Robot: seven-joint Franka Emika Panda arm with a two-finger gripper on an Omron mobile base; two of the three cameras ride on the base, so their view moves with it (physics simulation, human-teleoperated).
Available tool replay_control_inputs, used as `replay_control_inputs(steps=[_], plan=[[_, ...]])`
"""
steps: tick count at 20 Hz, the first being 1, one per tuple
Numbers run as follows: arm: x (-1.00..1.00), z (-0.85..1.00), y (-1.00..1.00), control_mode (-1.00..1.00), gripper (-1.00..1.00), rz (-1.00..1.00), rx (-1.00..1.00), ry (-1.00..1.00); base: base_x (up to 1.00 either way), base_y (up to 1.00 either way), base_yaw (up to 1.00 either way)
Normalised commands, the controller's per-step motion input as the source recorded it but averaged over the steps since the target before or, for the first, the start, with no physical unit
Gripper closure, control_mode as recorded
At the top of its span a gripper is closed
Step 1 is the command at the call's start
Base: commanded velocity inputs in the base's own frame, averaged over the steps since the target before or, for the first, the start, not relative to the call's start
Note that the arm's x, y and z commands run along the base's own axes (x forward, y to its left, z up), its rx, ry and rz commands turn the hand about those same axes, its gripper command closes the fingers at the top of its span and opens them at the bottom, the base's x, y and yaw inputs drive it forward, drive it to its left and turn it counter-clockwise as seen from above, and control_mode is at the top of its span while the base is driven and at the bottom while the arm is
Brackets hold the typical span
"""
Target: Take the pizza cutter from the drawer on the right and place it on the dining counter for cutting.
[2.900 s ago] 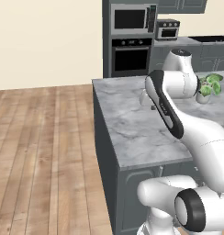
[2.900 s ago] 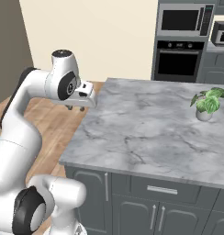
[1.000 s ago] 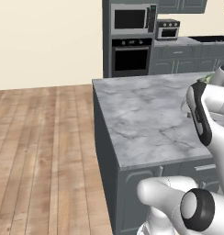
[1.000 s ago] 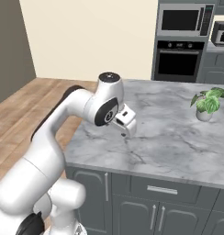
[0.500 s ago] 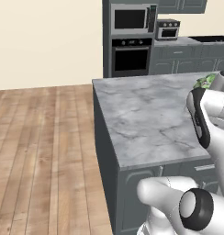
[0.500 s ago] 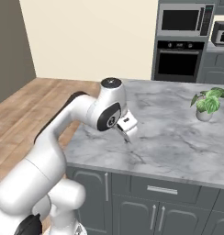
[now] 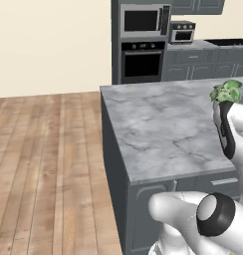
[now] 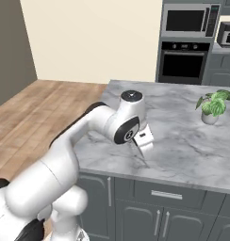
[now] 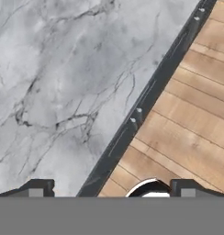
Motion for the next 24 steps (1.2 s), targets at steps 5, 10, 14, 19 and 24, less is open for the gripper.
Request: replay_control_inputs(steps=[5,10,14,19,24], plan=[[-0.26,-0.41,-0.31,-1.0,-1.0,-0.29,0.05,-0.05,0.0,0.0,0.0],[-0.24,-0.39,-0.22,-1.0,-1.0,-0.28,0.08,-0.12,0.0,0.0,0.0],[-0.28,-0.36,-0.22,-1.0,-1.0,-0.18,0.13,-0.22,0.0,0.0,0.0],[-0.09,-0.37,-0.16,-1.0,-1.0,-0.12,0.13,-0.21,0.0,0.0,0.0],[-0.04,-0.46,-0.14,-1.0,-1.0,-0.09,0.08,-0.2,0.0,0.0,0.0]])
